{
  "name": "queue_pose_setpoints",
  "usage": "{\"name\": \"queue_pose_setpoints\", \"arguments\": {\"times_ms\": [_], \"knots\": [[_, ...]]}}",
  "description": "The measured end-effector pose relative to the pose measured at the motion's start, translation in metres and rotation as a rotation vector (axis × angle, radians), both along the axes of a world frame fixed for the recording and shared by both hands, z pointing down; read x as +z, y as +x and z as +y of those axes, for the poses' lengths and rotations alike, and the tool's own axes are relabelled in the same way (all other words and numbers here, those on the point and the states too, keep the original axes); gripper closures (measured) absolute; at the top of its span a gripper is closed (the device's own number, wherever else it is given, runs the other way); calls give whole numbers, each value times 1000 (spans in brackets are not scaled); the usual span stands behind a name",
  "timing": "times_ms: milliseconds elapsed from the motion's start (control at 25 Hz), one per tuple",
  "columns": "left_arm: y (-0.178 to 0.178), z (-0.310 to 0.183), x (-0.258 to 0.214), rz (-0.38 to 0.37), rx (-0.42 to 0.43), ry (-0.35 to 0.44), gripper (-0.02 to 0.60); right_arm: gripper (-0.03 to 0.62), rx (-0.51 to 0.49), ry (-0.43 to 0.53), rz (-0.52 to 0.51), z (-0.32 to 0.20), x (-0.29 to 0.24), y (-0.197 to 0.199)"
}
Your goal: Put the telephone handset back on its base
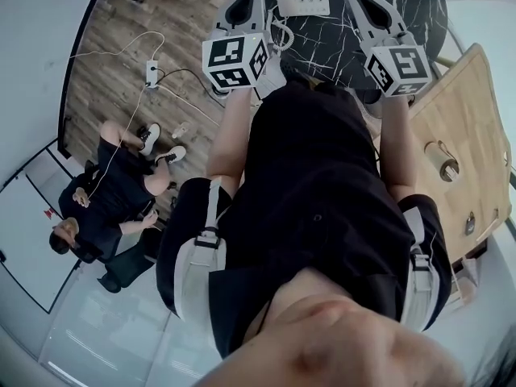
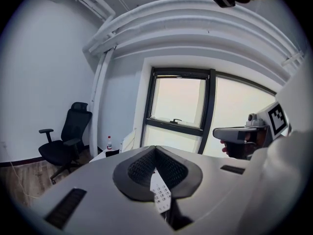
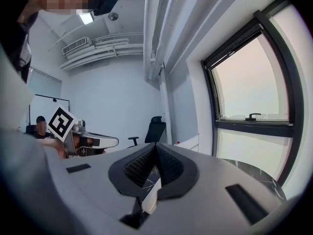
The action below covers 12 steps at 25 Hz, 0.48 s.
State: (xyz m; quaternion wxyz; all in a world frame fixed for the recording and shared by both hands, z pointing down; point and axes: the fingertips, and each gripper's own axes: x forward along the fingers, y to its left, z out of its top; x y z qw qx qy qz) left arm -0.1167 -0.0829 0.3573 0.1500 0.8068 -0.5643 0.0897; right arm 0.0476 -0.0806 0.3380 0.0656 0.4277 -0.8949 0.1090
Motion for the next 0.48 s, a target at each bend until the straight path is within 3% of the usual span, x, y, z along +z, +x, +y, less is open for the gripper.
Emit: {"name": "queue_pose_setpoints", "arguments": {"times_ms": [480], "knots": [[-2,10,-14,6,11,24,566,563,17,12,-4,7,-1,4]]}}
